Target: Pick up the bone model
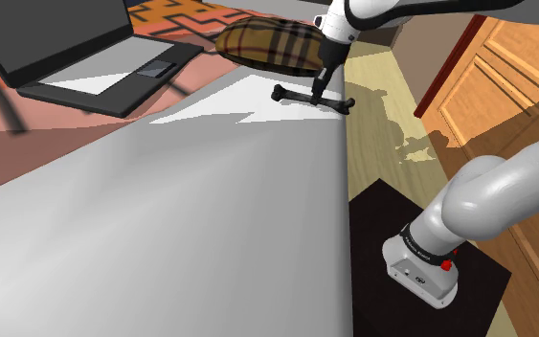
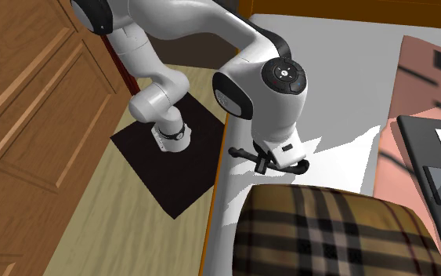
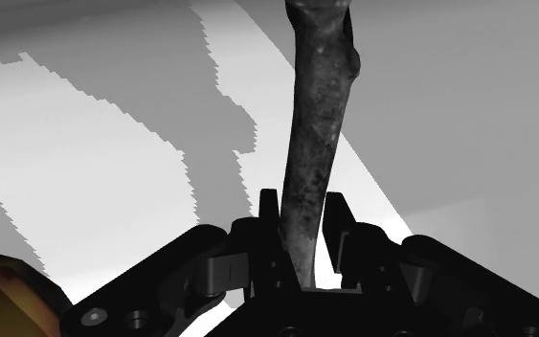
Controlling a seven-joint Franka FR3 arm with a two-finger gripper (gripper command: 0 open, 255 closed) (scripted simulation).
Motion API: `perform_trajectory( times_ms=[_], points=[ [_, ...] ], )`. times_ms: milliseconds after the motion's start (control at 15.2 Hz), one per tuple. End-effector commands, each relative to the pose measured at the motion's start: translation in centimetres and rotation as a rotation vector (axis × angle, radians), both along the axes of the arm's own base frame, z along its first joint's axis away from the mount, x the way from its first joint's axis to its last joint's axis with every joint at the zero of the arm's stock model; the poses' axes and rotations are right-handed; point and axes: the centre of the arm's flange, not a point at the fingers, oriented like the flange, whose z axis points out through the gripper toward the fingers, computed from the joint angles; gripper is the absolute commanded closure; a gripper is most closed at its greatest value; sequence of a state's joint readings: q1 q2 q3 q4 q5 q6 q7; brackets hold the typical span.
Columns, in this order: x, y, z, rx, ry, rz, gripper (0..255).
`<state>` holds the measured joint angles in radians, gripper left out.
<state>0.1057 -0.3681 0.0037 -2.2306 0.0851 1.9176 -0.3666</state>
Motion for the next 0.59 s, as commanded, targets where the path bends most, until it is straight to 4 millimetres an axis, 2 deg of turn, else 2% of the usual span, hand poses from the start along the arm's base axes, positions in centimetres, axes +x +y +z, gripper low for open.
perform_trajectory(
  times_ms=[0,132,528],
  points=[
    [0.0,0.0,-0.1,0.000,0.002,0.000,255],
    [0.0,0.0,0.0,0.000,0.002,0.000,255],
    [0.0,0.0,3.2,0.000,0.002,0.000,255]
  ],
)
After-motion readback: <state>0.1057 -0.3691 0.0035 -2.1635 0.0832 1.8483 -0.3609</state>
